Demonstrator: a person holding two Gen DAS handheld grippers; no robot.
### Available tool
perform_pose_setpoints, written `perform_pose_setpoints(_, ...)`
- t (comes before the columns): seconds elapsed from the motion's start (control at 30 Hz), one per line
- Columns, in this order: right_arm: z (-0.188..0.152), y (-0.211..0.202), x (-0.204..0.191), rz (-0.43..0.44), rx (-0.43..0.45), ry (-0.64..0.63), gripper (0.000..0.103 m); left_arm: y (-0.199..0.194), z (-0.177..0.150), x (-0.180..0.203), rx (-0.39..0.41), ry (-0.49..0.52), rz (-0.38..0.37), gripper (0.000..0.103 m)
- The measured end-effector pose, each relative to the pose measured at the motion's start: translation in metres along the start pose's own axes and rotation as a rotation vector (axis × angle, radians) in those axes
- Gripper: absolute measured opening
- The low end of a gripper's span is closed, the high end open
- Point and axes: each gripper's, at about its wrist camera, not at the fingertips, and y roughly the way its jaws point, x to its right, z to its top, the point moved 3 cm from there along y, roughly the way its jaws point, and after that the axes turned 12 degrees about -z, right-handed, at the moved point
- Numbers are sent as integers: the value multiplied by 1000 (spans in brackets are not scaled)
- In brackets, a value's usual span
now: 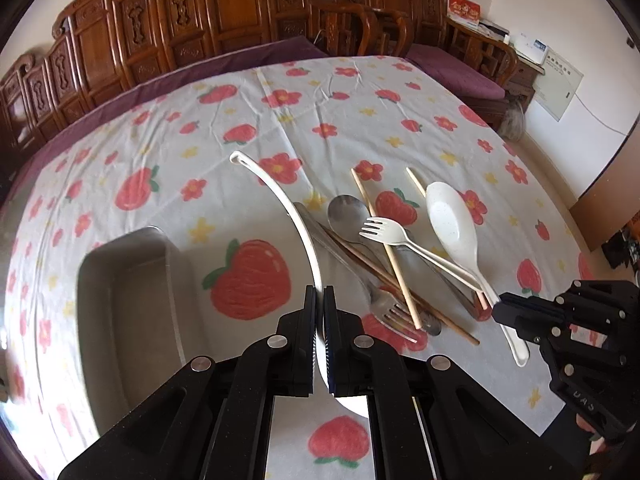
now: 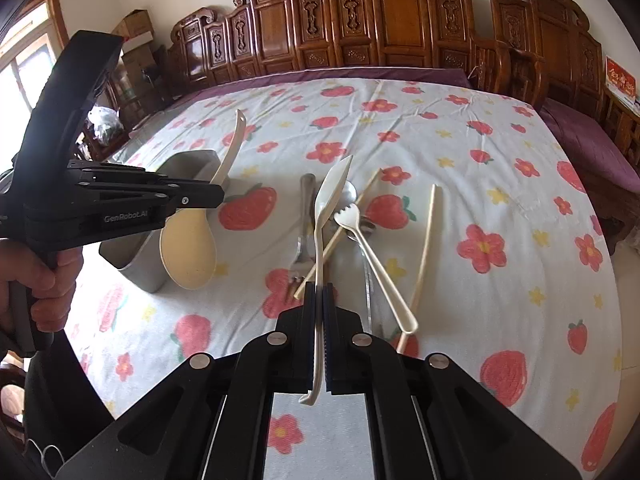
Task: Organize utensils
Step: 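Lower both spoons into the metal tray and open both grippers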
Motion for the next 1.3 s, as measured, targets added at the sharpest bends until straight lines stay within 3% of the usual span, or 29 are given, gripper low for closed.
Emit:
perform_pose_setpoints(0.7, 16, -32, -53, 36, 66, -53, 4, -75, -36, -74, 37, -35, 66, 3)
perform_pose_setpoints(0.93, 28, -27, -90, 57, 67, -72, 4, -73, -46, -107, 11, -68, 106, 3)
perform_pose_setpoints(1.3, 46, -15, -152, 88, 64, -119, 4, -61, -60, -129, 9, -110, 82, 6)
